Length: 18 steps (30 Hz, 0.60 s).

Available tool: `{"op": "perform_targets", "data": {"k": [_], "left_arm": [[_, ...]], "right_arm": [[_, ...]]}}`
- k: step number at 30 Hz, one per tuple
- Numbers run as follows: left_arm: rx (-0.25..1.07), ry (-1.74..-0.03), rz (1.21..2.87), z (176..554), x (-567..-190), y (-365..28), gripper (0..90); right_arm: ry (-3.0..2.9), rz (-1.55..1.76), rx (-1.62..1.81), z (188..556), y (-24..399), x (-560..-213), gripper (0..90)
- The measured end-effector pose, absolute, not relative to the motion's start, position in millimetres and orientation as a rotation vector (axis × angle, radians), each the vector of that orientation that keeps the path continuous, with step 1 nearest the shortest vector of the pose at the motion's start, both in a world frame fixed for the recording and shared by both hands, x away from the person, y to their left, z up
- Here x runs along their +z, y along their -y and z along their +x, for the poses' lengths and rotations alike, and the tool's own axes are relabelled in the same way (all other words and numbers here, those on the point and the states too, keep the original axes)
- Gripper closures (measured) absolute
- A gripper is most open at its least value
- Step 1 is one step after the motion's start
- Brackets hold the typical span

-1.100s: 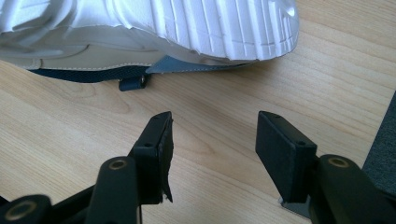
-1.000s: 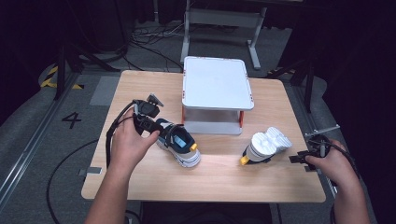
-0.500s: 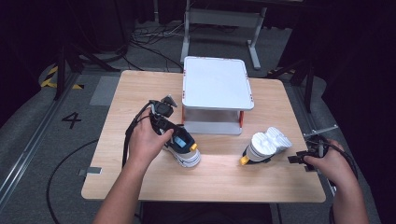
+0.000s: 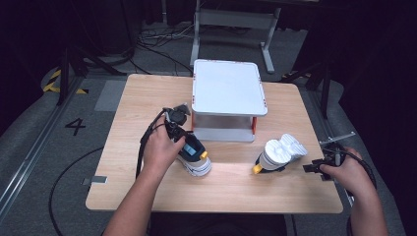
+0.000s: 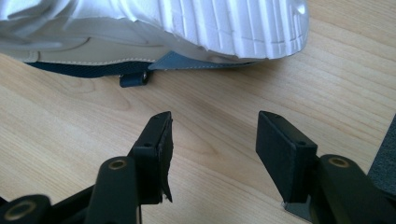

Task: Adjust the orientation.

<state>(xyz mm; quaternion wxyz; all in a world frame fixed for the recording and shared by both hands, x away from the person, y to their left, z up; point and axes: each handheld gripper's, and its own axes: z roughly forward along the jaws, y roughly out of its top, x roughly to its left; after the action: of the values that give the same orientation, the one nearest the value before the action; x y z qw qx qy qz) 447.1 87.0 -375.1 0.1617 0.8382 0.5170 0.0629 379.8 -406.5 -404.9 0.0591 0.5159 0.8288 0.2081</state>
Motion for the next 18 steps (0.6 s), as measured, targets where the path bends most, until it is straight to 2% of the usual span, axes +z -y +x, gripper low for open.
{"op": "perform_targets", "data": {"k": [10,13,14,16,18], "left_arm": [[0.217,-1.398,2.383,431,-346,-93,74.6],[0.221,-1.318,2.4,424,-337,-92,74.5],[0.23,-1.213,2.437,419,-330,-89,74.5],[0.234,-1.174,2.452,417,-327,-88,74.5],[0.234,-1.044,2.506,411,-321,-81,74.6]], "right_arm": [[-2.505,1.567,0.64,378,408,-404,47.0],[-2.502,1.574,0.638,378,409,-404,47.1],[-2.502,1.574,0.635,377,410,-405,47.0],[-2.5,1.575,0.635,377,410,-405,47.0],[-2.498,1.573,0.634,376,411,-406,46.8]]}}
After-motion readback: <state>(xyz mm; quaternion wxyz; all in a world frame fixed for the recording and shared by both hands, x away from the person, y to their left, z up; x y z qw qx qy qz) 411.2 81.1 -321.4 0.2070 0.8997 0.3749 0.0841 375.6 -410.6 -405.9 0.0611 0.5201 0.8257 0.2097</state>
